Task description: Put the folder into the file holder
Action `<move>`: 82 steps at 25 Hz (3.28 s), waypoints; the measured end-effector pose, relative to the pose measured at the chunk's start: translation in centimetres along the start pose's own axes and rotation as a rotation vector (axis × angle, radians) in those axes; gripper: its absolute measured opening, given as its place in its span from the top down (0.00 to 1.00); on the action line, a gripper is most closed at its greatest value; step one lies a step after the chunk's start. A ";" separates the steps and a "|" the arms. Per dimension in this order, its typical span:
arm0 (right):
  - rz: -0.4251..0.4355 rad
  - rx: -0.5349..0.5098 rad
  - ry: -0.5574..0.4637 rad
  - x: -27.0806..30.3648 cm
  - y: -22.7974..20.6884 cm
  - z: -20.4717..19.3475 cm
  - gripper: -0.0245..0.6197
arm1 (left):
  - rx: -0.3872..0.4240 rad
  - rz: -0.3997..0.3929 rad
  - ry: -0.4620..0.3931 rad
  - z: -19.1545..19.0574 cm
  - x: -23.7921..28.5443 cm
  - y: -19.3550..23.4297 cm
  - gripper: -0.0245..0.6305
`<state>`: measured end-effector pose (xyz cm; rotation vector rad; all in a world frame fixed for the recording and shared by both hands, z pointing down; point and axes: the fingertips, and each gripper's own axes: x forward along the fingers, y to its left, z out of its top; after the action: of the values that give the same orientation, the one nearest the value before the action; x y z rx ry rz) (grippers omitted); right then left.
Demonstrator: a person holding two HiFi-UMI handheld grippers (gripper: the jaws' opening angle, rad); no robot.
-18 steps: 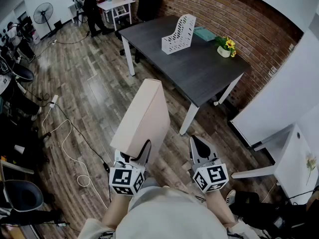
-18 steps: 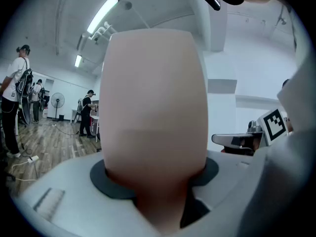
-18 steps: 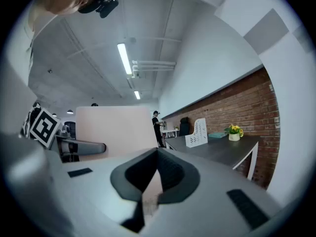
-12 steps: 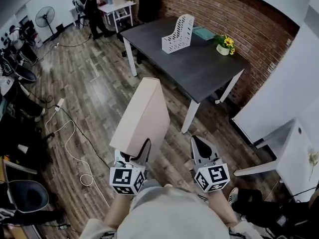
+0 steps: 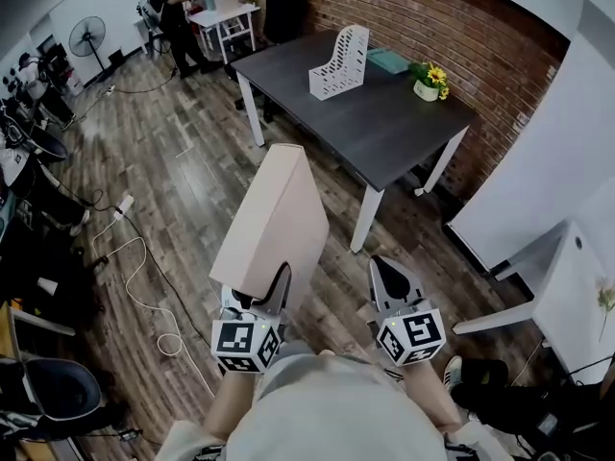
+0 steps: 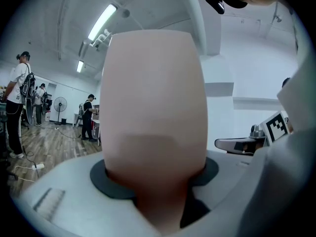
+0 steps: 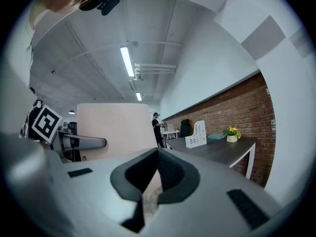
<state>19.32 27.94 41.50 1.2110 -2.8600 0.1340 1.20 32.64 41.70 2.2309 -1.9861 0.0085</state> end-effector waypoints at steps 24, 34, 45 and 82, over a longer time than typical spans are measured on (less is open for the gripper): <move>0.018 0.046 0.009 7.4 -4.2 -0.5 0.31 | -0.016 0.021 -0.008 1.0 7.3 3.3 0.55; -0.002 0.031 -0.005 18.5 -7.4 1.8 0.30 | -0.012 -0.005 -0.018 3.7 17.2 9.6 0.55; -0.034 0.027 -0.027 31.4 -9.9 4.3 0.30 | 0.023 -0.048 -0.043 8.0 28.0 18.0 0.55; -0.141 0.093 0.011 51.2 -21.0 3.3 0.30 | 0.105 -0.287 -0.106 16.3 56.2 25.2 0.55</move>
<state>-1.20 -23.52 42.93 1.4186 -2.7750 0.2711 -18.48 -27.54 34.36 2.6146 -1.7309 -0.0412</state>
